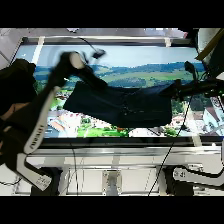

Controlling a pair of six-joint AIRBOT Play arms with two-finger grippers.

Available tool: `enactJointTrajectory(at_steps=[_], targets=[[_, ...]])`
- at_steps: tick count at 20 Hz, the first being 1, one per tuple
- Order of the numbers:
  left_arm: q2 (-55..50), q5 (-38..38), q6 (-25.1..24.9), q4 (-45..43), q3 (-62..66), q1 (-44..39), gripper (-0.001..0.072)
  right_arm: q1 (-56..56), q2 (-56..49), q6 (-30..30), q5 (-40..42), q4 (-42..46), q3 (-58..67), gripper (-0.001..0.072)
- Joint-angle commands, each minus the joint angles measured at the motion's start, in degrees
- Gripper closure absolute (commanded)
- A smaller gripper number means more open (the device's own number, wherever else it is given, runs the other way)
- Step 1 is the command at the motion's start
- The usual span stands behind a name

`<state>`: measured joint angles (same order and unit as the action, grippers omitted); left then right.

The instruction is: Fold the clothes and pants, and hang the long-sleeved shirts on hangers.

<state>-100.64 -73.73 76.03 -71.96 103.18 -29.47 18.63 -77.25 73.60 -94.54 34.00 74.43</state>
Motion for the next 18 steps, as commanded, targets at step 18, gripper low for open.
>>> enactJointTrajectory(at_steps=[18], targets=[[6.7, -9.9, -0.2, -12.0, 0.0, 10.5, 0.0693, -34.1, -4.8, 15.9, 35.0, 3.7, 7.8, 0.0656]])
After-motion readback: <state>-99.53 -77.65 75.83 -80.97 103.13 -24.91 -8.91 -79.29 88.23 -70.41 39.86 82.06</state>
